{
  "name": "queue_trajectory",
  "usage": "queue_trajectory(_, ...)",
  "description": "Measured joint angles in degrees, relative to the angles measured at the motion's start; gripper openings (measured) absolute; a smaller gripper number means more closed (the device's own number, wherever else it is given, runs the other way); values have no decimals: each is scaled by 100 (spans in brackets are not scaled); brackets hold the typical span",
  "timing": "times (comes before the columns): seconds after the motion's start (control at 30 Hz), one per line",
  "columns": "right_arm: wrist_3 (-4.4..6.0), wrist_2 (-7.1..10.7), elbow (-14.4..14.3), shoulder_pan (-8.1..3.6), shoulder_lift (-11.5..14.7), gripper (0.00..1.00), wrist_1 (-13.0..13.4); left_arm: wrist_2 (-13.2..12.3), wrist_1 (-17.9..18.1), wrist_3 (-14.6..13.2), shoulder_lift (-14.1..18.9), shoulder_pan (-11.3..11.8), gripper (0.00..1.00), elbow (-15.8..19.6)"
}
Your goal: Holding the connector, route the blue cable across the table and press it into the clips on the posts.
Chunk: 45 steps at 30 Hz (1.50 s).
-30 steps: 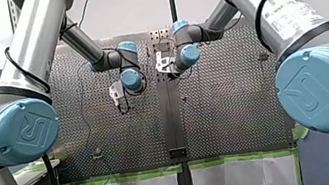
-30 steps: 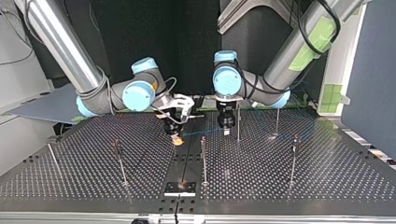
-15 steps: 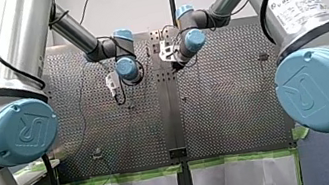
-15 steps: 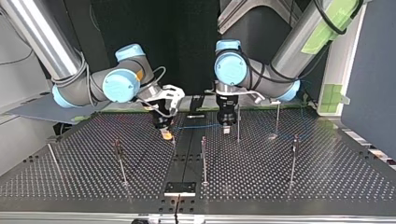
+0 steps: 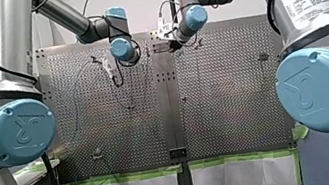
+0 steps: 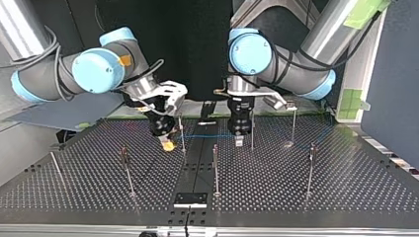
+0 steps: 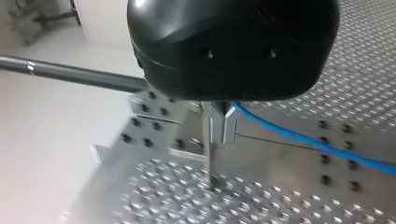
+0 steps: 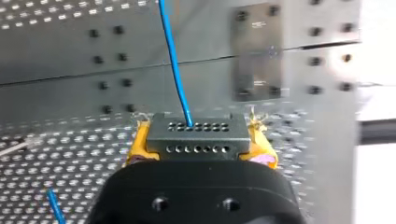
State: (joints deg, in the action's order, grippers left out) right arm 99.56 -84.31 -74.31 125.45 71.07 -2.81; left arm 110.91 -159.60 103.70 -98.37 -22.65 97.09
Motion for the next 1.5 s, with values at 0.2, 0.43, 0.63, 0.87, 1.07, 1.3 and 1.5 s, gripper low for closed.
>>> queue_trajectory(0.2, 24, 56, -1, -38, 200, 0, 0, -189, 154, 7, 50, 12, 2, -1)
queue_trajectory(0.43, 53, 153, -1, -84, 54, 0, 17, -463, 356, 37, -119, 109, 2, -8)
queue_trajectory(0.63, 57, 208, 18, -87, -46, 0, 45, -549, 481, 42, -167, 240, 2, -112)
queue_trajectory(0.87, 82, 265, 184, -104, -159, 0, 52, -718, 397, 21, -306, 392, 2, -328)
queue_trajectory(1.07, 133, 323, 272, -232, -260, 0, 59, -788, 411, 29, -457, 471, 2, -457)
queue_trajectory(1.3, 152, 408, 365, -399, -408, 0, 79, -925, 318, 47, -735, 565, 2, -760)
queue_trajectory(1.5, 209, 478, 602, -552, -562, 0, 84, -975, 260, 60, -1055, 601, 2, -1080)
